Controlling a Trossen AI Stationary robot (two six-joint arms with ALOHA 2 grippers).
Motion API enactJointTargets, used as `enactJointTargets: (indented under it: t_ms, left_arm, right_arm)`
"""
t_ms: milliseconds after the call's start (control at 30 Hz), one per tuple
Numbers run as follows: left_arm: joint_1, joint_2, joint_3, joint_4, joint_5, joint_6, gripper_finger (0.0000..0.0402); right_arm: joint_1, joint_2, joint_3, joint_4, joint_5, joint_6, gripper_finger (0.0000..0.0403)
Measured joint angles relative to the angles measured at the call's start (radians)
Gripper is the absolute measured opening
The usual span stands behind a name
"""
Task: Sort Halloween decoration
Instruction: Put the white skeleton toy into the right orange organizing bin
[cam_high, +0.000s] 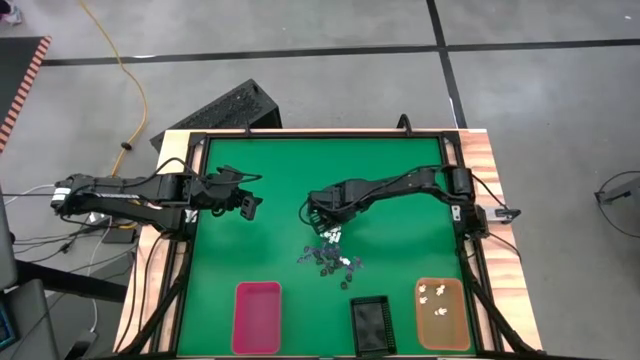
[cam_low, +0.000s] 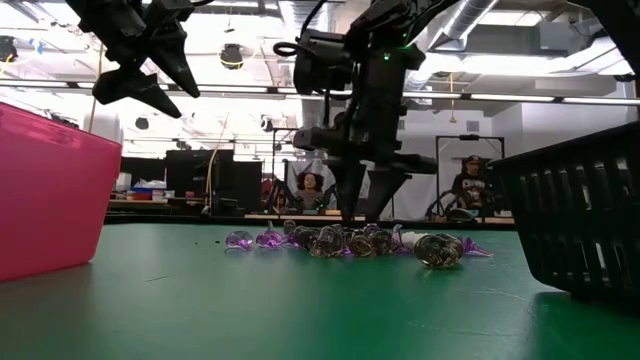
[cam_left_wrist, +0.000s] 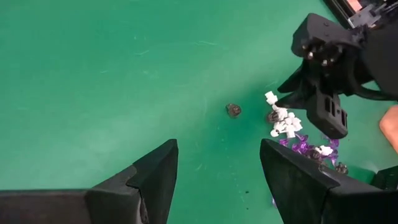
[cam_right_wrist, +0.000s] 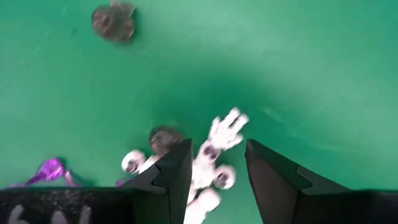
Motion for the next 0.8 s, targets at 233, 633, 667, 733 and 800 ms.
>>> enactJointTargets:
  t_ms: [233, 633, 667, 733, 800]
  left_arm:
    - [0.0, 0.0, 0.0, -0.003, 0.0, 0.0, 0.0219]
    - [0.0, 0.0, 0.0, -0.003, -0.002, 0.007, 0.0219]
    - [0.0, 0.0, 0.0, -0.001, -0.002, 0.007, 0.0219]
    - [0.0, 0.0, 0.0, -0.001, -0.002, 0.007, 0.0219]
    - [0.0, 0.0, 0.0, 0.0, -0.003, 0.007, 0.0219]
  right_arm:
    - [0.004, 0.044, 0.0, 0.018, -0.028, -0.001, 0.0164]
    - [0.002, 0.059, 0.002, 0.019, -0.049, -0.033, 0.0106]
    - [0.001, 0.059, 0.001, 0.019, -0.05, -0.035, 0.0092]
    - [0.001, 0.059, 0.001, 0.021, -0.052, -0.044, 0.0066]
    - [0.003, 0.059, 0.001, 0.022, -0.055, -0.059, 0.0046]
